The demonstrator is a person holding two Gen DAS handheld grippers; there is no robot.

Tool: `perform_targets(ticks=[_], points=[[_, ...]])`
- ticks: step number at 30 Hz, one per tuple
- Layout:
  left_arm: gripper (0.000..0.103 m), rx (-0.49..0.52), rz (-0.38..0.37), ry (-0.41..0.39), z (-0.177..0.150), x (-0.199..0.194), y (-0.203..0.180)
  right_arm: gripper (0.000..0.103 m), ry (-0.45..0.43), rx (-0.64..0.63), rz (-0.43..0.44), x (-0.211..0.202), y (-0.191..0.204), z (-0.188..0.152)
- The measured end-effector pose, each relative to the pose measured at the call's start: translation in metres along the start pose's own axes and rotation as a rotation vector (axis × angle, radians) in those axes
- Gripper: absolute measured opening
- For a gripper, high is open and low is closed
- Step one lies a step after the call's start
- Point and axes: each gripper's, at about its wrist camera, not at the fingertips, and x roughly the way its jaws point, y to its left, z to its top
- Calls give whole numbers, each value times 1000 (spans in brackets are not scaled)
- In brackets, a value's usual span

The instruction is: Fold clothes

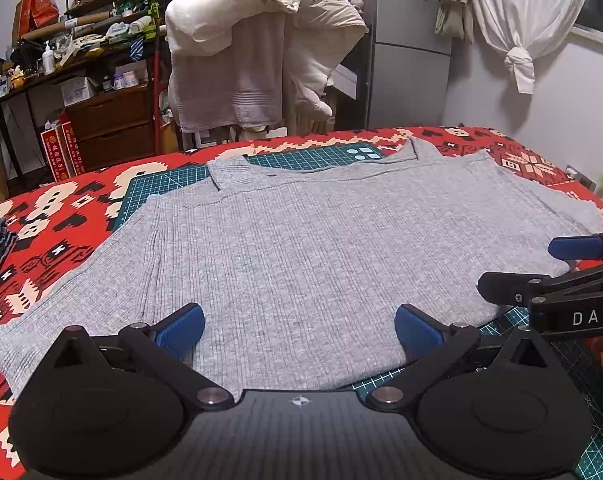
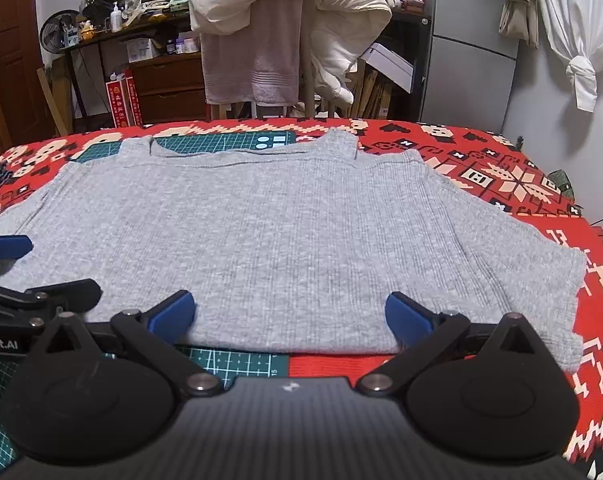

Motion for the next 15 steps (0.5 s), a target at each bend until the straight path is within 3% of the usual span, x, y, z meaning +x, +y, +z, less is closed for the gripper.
perform_targets(ticks=[15], points=[[103,1,-1,0,1,1,-1,103,0,7,7,0,-1,0]])
